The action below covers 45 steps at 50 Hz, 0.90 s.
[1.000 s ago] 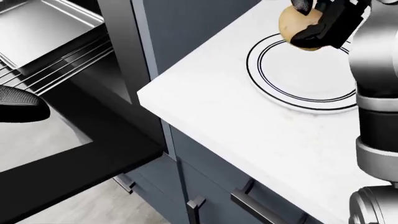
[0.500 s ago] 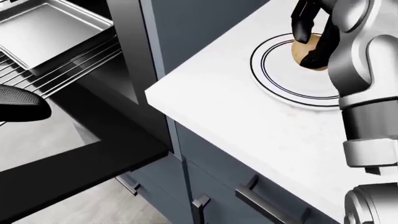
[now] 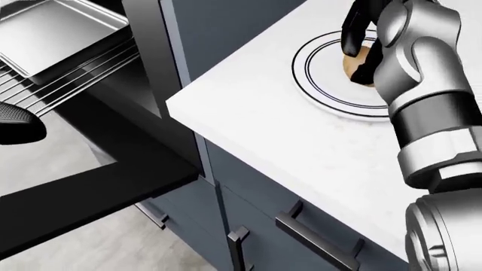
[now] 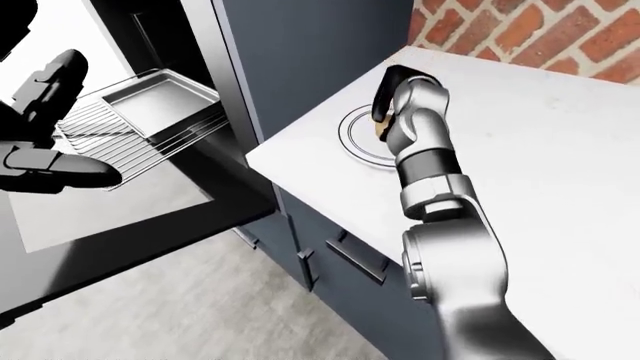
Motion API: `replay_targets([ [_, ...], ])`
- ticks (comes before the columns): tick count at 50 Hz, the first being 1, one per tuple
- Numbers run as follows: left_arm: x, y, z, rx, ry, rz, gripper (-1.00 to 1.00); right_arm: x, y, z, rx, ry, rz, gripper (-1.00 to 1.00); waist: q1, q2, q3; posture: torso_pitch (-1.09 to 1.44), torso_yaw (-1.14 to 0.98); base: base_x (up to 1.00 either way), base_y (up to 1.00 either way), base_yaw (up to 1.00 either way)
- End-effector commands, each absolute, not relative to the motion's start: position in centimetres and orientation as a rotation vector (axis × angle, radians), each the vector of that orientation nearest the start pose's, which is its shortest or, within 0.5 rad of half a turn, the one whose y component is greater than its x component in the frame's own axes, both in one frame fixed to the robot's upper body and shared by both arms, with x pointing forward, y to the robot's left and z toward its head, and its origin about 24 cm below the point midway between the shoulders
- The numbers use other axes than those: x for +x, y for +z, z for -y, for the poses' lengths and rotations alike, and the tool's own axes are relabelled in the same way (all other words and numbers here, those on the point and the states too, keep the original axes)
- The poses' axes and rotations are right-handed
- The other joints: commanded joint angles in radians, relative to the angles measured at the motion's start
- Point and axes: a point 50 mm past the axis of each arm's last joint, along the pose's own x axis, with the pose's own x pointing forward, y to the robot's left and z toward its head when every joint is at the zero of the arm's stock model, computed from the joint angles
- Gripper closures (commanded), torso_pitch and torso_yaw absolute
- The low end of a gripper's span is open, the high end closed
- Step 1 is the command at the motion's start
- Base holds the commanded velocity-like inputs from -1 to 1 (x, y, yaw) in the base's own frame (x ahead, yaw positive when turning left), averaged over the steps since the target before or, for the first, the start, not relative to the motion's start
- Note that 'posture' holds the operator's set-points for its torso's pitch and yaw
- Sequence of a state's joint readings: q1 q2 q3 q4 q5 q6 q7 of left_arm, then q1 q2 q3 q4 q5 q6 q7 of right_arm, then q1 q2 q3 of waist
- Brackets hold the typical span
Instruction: Pick the potato from the oven and place it on the plate on the counter.
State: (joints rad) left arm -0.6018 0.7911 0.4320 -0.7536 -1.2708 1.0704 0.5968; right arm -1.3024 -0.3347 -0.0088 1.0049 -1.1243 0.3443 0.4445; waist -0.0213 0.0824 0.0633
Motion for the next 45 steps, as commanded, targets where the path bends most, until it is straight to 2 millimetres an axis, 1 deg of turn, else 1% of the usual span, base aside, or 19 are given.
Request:
replay_targets([
  [1,21.4,31.3,-20.2,0.053,-0.038,0.344,-1.00,42.2,28.0,18.4,-1.306,-0.120,-0.196,1.00,0.000,-0.002,-0.031,0.00,0.00,0.00,0.00,0.00],
  [8,21.6,30.9,-20.2,0.051,-0.036,0.339,-1.00,42.5,28.0,18.7,-1.285,-0.155,-0.185,0.98,0.001,-0.003,-0.034,0.00,0.00,0.00,0.00,0.00],
  [9,21.6,30.8,-20.2,0.051,-0.036,0.338,-1.00,42.5,28.0,18.7,-1.284,-0.156,-0.182,0.87,0.000,-0.003,-0.034,0.00,0.00,0.00,0.00,0.00],
  [10,21.7,30.8,-20.2,0.051,-0.036,0.339,-1.00,42.5,27.9,18.6,-1.285,-0.156,-0.181,0.87,0.001,-0.004,-0.034,0.00,0.00,0.00,0.00,0.00],
  [12,21.7,30.7,-20.2,0.051,-0.036,0.339,-1.00,42.6,27.7,18.6,-1.287,-0.155,-0.181,0.77,0.001,-0.005,-0.035,0.00,0.00,0.00,0.00,0.00],
  [15,21.6,30.7,-20.3,0.050,-0.034,0.339,-1.00,42.6,27.5,18.4,-1.288,-0.144,-0.184,0.73,0.001,-0.006,-0.035,0.00,0.00,0.00,0.00,0.00],
  [16,21.6,30.7,-20.3,0.049,-0.033,0.340,-1.00,42.6,27.5,18.4,-1.290,-0.137,-0.187,0.62,0.001,-0.006,-0.035,0.00,0.00,0.00,0.00,0.00],
  [20,21.5,30.8,-20.3,0.048,-0.032,0.341,-1.00,42.4,27.4,18.4,-1.296,-0.120,-0.201,0.45,0.000,-0.008,-0.035,0.00,0.00,0.00,0.00,0.00],
  [22,21.5,30.8,-20.3,0.047,-0.032,0.342,-1.00,42.4,27.2,18.4,-1.288,-0.095,-0.213,0.42,0.000,-0.008,-0.035,0.00,0.00,0.00,0.00,0.00],
  [23,21.5,30.8,-20.3,0.048,-0.032,0.343,-1.00,42.3,26.9,18.4,-1.287,-0.080,-0.228,0.35,0.000,-0.009,-0.035,0.00,0.00,0.00,0.00,0.00],
  [25,21.5,30.8,-20.3,0.047,-0.032,0.342,-1.00,42.2,27.0,18.6,-1.283,-0.070,-0.236,0.27,0.000,-0.010,-0.035,0.00,0.00,0.00,0.00,0.00],
  [28,21.6,30.8,-20.2,0.047,-0.033,0.343,-1.00,42.0,27.2,18.6,-1.288,-0.053,-0.246,0.25,0.000,-0.011,-0.035,0.00,0.00,0.00,0.00,0.00],
  [31,21.5,31.0,-20.2,0.047,-0.033,0.346,-1.00,41.7,27.6,18.5,-1.290,-0.039,-0.252,0.19,0.000,-0.012,-0.035,0.00,0.00,0.00,0.00,0.00],
  [39,21.1,31.6,-20.0,0.049,-0.035,0.352,-1.00,40.7,28.1,18.6,-1.278,0.022,-0.262,0.20,-0.002,-0.013,-0.032,0.00,0.00,0.00,0.00,0.00],
  [42,21.1,31.7,-20.0,0.050,-0.036,0.353,-1.00,40.3,28.8,18.7,-1.284,0.027,-0.253,0.20,-0.002,-0.012,-0.031,0.00,0.00,0.00,0.00,0.00],
  [45,21.3,31.5,-20.0,0.048,-0.036,0.353,-1.00,40.1,29.1,18.7,-1.289,0.025,-0.247,0.16,-0.003,-0.010,-0.030,0.00,0.00,0.00,0.00,0.00],
])
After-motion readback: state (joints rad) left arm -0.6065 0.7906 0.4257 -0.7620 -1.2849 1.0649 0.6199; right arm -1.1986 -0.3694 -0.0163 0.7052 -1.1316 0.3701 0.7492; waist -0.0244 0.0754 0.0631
